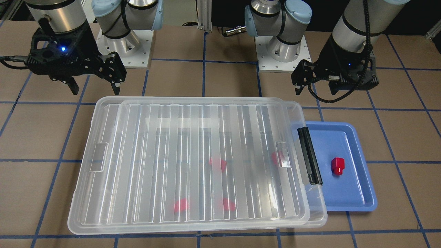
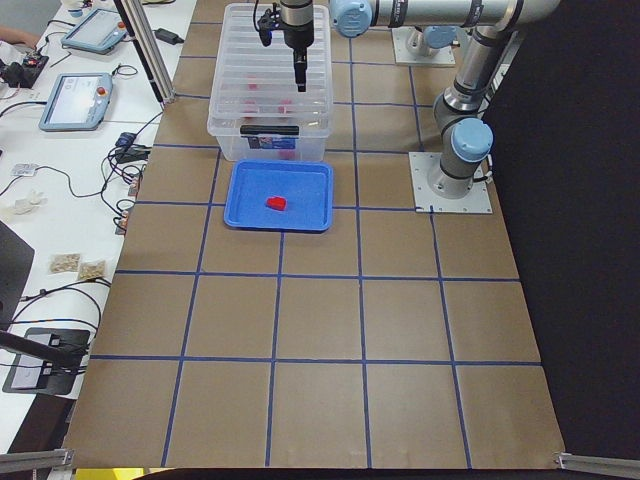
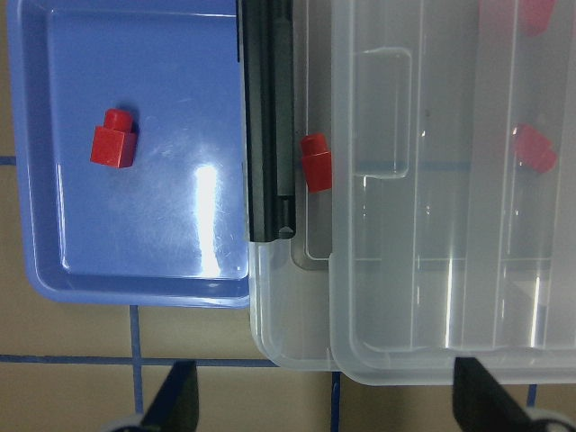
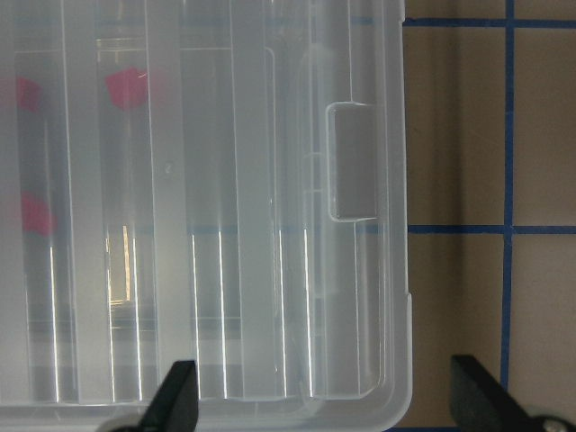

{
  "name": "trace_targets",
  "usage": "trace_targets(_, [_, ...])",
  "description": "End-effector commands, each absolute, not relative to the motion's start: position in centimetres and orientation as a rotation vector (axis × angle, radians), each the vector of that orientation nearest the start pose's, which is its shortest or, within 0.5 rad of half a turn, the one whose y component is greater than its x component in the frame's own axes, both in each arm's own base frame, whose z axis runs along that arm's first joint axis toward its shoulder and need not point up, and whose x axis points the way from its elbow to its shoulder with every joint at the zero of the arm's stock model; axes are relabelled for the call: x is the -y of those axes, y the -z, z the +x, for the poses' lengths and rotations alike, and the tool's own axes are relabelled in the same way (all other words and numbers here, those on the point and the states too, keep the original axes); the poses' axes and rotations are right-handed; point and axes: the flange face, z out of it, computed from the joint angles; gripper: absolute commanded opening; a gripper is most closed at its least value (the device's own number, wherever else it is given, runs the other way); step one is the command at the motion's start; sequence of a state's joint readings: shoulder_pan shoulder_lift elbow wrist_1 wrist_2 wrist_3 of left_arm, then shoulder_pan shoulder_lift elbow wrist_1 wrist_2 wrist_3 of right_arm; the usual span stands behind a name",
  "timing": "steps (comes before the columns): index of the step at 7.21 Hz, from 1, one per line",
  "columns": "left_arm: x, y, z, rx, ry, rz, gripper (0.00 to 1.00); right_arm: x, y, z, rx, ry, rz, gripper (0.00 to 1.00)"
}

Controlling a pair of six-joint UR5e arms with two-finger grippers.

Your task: Place red block in blue tray from box

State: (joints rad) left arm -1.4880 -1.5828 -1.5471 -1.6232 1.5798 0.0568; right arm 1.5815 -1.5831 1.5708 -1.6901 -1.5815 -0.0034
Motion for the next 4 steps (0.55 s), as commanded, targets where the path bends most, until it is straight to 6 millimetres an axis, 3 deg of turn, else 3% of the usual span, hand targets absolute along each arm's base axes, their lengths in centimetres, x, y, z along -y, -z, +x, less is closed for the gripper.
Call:
trace_targets(1, [50.17, -48.88, -9.13, -3.136, -0.063, -0.041, 1.0, 49.79, -50.67, 13.61, -3.145, 0.208, -0.018, 1.0])
trace_targets(4, [50.17, -48.88, -9.13, -3.136, -0.063, -0.038, 1.0, 49.79, -50.67, 13.62, -3.144, 0.208, -0.018, 1.0])
